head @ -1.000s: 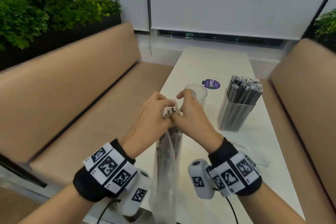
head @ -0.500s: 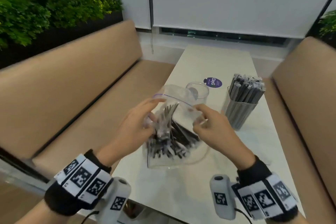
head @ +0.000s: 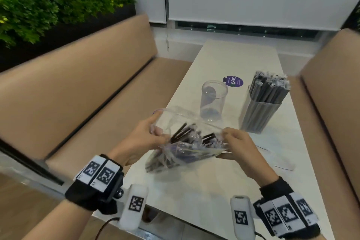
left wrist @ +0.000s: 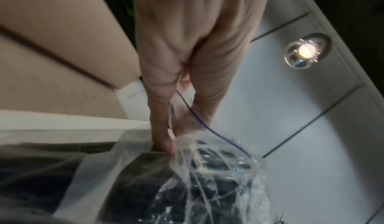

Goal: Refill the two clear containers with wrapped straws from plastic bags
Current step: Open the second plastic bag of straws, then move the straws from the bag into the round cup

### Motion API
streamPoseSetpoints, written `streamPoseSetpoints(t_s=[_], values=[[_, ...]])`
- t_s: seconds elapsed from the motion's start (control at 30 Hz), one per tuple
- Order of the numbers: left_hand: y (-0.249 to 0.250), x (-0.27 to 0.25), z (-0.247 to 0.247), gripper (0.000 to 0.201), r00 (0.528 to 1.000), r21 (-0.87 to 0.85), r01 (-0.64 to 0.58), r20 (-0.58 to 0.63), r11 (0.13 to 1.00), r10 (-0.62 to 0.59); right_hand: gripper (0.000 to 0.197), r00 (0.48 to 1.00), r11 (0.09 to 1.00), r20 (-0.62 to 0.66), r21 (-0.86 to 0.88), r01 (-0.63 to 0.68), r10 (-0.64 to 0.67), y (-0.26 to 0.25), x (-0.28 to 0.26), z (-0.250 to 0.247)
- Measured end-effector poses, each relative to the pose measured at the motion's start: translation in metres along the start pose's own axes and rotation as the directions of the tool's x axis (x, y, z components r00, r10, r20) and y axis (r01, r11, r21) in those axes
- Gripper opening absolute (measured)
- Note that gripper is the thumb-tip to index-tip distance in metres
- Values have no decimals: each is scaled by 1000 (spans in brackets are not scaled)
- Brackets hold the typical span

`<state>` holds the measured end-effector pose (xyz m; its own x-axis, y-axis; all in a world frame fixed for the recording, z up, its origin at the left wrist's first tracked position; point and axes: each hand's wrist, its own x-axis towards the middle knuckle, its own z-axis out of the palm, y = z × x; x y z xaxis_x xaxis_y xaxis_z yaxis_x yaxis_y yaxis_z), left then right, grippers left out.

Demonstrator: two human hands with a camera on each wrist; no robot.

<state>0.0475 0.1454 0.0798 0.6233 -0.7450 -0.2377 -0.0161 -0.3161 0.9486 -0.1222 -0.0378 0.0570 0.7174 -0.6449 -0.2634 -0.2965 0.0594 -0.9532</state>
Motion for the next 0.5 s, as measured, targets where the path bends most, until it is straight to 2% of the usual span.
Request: streamPoseSetpoints(t_s=[0.07, 0.17, 0.23, 0.33, 0.37, 0.43, 0.5], values=[[-5, -3, 0, 100, 995, 42, 68, 69, 997, -71, 22, 999, 991, -23, 129, -24, 27, 0, 0, 3], [-13, -7, 3, 108, 960, 48, 205, 185, 978, -210, 19, 996, 969, 68, 237, -73, 59, 3, 0, 16], [-20, -5, 6, 105, 945, -84, 258, 229, 963, -233, 26, 995, 965, 78, 253, -72, 54, 4, 1, 27], [-30, 4, 1, 110, 958, -315, 242, 230, 918, -174, 18, 1000, 969, -6, 247, -16, 18, -4, 7, 39], [-34, 7, -2, 110, 965, -363, 224, 212, 904, -153, 17, 1000, 967, 4, 254, -25, 25, -7, 10, 41], [-42, 16, -9, 109, 976, -454, 186, 185, 871, -112, 30, 980, 968, 174, 212, -131, 95, -11, 11, 44], [-50, 28, -17, 109, 980, -512, 175, 172, 841, -100, 44, 901, 947, 398, 184, -264, 174, -17, 8, 56]])
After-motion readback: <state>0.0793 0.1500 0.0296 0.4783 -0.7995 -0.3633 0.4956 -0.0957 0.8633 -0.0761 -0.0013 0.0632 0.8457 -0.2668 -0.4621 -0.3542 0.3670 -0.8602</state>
